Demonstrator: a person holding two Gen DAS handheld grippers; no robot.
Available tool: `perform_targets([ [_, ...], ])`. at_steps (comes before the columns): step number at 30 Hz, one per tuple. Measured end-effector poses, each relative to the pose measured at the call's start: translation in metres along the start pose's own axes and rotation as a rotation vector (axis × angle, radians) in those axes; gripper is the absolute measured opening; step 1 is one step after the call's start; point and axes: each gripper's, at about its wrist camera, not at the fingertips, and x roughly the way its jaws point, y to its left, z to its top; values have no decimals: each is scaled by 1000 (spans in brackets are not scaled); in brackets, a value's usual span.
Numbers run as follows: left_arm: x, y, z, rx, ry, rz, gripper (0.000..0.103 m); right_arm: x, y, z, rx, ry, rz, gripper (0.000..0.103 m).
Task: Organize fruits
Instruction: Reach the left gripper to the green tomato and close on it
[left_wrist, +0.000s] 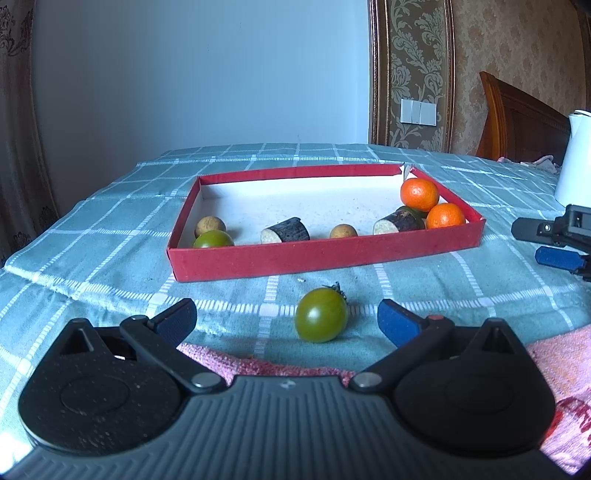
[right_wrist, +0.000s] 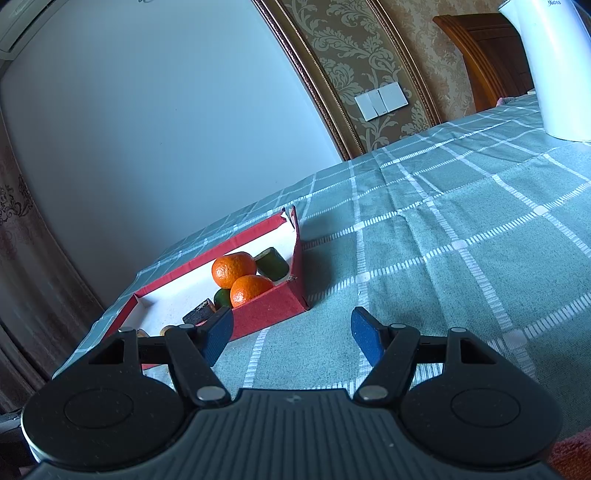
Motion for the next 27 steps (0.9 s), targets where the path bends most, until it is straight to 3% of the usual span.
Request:
perform_targets([
  [8,4,4,2,-37,18,-27,102,0,0,-1,0,3,-1,70],
  [13,5,3,4,-34,27,-57,92,0,0,0,0,3,-1,70],
  [20,10,4,3,-51,51,-71,91,0,0,-1,-1,4,0,70],
  [27,14,4,3,-63,72,-100,77,1,0,-2,0,5,-1,70],
])
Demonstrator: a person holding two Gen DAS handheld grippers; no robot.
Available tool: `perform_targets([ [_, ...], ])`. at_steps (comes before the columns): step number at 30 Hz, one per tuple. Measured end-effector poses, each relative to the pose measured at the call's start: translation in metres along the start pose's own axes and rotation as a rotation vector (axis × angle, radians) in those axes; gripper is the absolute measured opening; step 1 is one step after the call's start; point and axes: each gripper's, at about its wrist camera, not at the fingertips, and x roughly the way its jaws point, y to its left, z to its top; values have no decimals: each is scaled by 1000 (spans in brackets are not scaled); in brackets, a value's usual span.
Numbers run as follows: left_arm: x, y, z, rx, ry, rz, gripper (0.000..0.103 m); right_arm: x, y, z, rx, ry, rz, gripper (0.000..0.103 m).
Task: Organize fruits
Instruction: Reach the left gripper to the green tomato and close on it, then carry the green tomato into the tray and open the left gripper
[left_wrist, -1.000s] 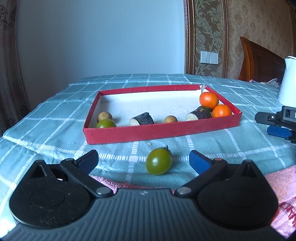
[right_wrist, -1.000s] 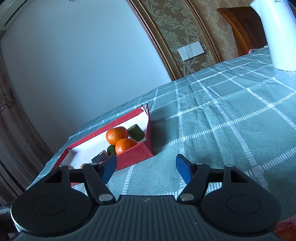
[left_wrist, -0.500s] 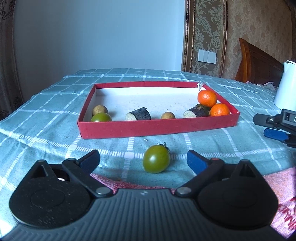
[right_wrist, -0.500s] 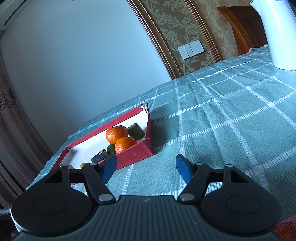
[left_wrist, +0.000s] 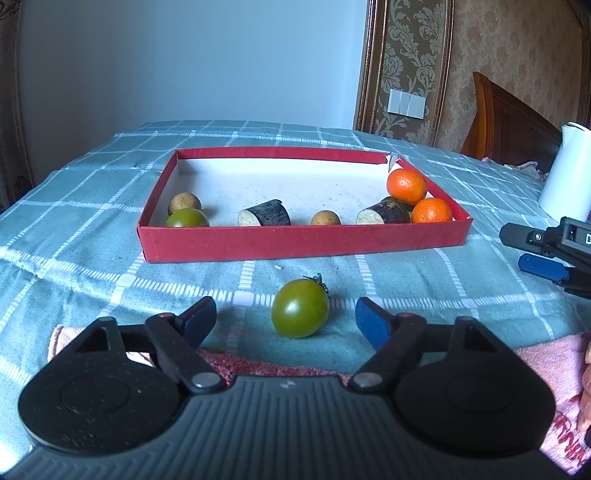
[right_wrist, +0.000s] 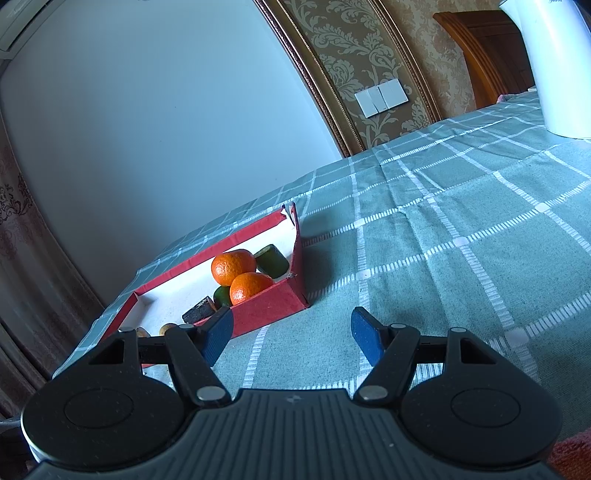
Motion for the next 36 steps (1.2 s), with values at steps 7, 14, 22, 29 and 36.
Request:
perform_targets([
  [7,2,-2,0,10,5,-8,61,0,0,0,0,1,0,70],
  [14,1,-2,-1,13,0,-13,36,1,1,-2,1,2,-1,70],
  [22,-9,3,16,2,-39,-10,30,2,1,-2,1,3,0,70],
  [29,6,18,61,5,-103,71,30,1,1,-2,4,4,0,70],
  [36,39,37,76,-9,-66,122,30,1,2,-2,9,7,1,70],
])
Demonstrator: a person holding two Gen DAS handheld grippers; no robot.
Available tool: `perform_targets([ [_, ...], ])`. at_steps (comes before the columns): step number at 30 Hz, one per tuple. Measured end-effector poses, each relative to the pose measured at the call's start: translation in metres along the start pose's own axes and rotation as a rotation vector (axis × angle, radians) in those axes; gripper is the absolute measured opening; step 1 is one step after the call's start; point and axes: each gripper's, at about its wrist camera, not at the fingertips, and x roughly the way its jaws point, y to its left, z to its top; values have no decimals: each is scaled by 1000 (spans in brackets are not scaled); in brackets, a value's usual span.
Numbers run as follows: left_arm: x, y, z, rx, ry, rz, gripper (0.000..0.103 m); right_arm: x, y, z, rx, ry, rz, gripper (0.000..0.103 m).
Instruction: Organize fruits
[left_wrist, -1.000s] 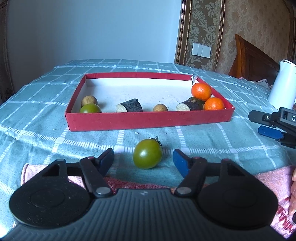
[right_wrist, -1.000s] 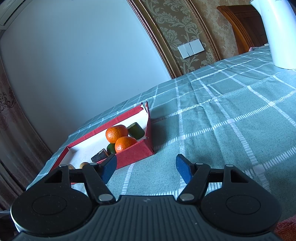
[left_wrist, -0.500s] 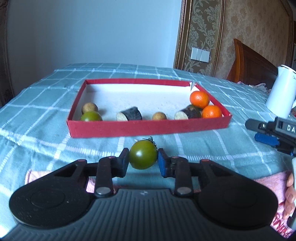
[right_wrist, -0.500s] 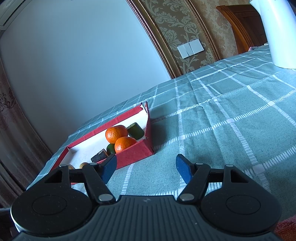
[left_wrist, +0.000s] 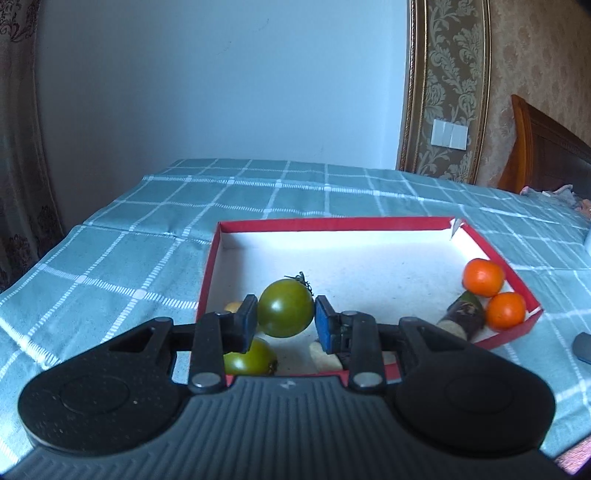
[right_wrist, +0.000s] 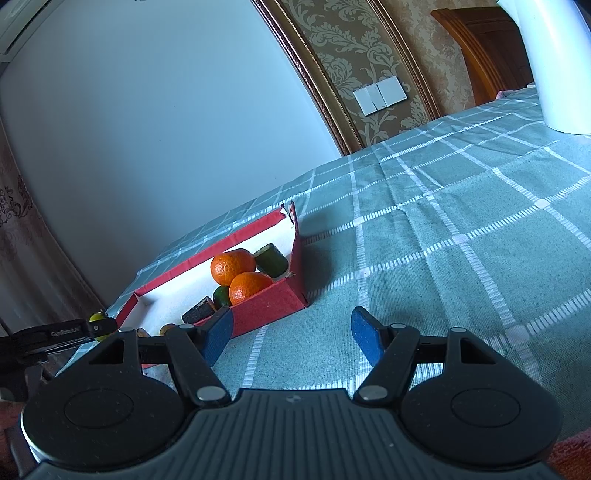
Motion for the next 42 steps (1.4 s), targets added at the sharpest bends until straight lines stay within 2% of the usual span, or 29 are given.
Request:
perform_targets([
  [3,2,4,-3,-10,-4,14,45,0,0,0,0,2,0,70],
  [6,-6,6,-9,-10,-11,-2,46,1,0,1,1,2,0,70],
  [8,-17,5,-15,-7,-25,-15,54,1,0,1,2,1,0,70],
  [9,-26,4,-20,-5,-43,-16,70,0,0,1,3,1,-1,70],
  [10,-34,3,-25,-7,-67,-9,91,0,0,1,3,0,-1,70],
  [11,-43,2,-31,-3,-91,-2,100,0,-1,1,3,0,-2,70],
  [12,-51,1,-37,5,-126,-2,103,0,0,1,2,0,-2,73],
  [15,-67,-9,-50,70,-203,4,103,0,0,1,-2,-1,-6,75],
  [17,-67,-17,-55,106,-194,25,103,1,0,1,-3,6,-8,75],
  [22,-59,-25,-61,119,-166,39,103,2,1,1,-3,12,-18,76],
  [25,-56,-20,-58,85,-163,42,103,3,1,2,-6,19,-24,76],
  [32,-34,-7,-50,9,-37,48,103,4,2,1,-7,20,-40,76],
  [35,-26,5,-49,-54,13,40,103,4,2,1,-9,20,-47,76],
  [39,-25,16,-50,-117,20,26,103,4,2,2,-10,19,-54,76],
  [42,-26,17,-51,-122,20,33,103,4,2,2,-11,19,-58,76],
])
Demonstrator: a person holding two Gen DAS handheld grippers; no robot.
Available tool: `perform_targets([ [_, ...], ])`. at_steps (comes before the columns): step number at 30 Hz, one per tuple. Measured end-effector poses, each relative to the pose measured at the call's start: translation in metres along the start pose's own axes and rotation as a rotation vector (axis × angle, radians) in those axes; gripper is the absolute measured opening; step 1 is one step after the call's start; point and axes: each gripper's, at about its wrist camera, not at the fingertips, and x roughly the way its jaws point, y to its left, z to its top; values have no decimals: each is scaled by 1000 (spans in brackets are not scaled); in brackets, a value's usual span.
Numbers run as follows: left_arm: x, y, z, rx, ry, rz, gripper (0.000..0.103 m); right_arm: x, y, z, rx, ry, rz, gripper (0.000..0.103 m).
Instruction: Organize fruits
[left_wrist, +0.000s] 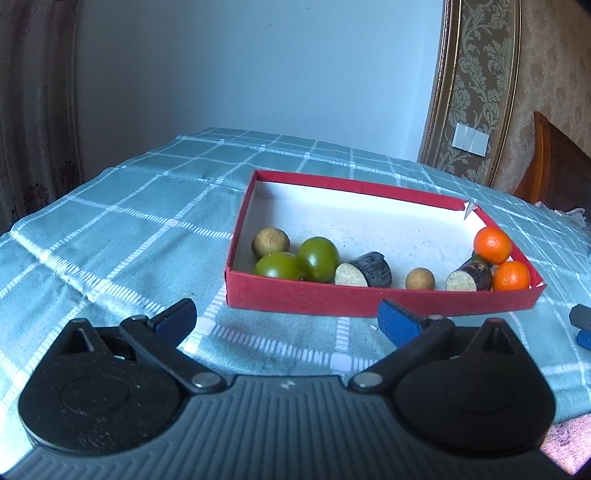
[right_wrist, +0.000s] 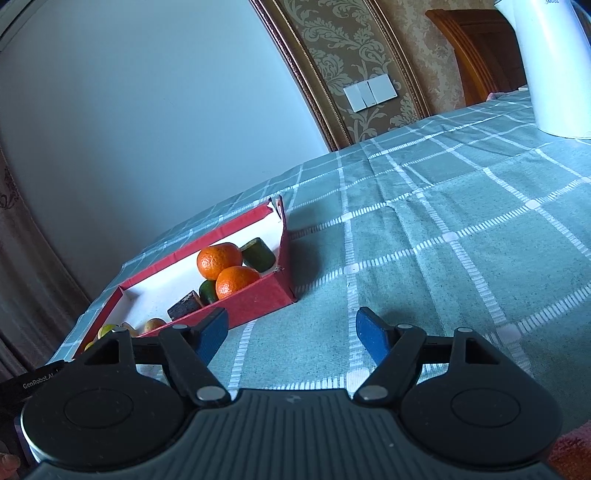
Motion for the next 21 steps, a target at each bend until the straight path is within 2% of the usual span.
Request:
perform_targets([
  [15,-2,-3,0,8,-7,31,103,-1,1,-1,-13,-6,-13,76],
  [21,-8,-5,-2,16,-50,27,103,-2,2,-1,-22,-13,-23,76],
])
